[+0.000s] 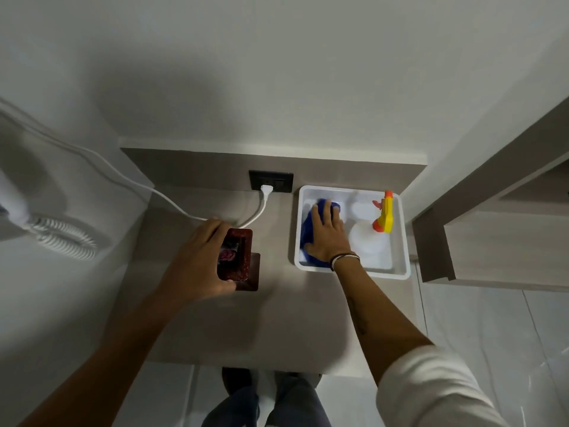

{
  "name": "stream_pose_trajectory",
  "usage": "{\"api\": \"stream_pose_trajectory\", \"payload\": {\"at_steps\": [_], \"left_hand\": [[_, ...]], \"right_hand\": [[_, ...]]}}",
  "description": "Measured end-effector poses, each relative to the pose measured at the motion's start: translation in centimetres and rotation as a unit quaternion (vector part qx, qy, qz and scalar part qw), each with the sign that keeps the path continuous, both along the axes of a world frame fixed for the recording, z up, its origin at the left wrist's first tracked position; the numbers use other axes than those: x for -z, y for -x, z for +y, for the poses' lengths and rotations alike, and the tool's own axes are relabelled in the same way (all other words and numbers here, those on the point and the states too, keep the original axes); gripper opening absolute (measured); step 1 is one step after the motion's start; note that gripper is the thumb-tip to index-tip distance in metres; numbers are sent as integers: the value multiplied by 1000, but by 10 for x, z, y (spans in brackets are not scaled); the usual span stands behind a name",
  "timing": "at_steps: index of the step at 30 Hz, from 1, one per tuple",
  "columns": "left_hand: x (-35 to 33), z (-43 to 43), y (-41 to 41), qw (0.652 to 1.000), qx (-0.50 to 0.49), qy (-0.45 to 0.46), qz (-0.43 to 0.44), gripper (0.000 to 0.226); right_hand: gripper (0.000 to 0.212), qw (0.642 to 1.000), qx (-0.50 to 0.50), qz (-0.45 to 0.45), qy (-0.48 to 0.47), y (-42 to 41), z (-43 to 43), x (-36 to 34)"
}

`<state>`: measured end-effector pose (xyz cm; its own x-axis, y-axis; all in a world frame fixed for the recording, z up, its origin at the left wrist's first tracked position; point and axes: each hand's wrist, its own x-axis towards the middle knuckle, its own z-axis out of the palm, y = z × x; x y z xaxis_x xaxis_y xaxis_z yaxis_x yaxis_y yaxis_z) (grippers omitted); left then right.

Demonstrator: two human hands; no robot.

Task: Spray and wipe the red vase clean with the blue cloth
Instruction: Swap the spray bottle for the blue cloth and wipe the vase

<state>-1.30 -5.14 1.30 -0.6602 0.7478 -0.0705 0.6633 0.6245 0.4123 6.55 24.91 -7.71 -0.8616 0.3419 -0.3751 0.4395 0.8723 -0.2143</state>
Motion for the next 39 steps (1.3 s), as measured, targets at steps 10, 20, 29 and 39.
{"api": "stream_pose_trajectory", "payload": {"at_steps": [10,20,29,39], "left_hand": [[11,3,-8,999,-39,9,-31,112],[4,4,-10,988,-86,-66,-107,113],[33,-39,6,950,-82,-220,-209,102],[66,-76,22,946,-37,-238,-219,101]], "right_hand": [[89,995,-38,-53,-72,9,8,38],[46,949,165,190,189,-7,6,6],[52,701,442,414,378,-106,-87,-40],[69,805,276,433,296,-95,-227,-52]]}}
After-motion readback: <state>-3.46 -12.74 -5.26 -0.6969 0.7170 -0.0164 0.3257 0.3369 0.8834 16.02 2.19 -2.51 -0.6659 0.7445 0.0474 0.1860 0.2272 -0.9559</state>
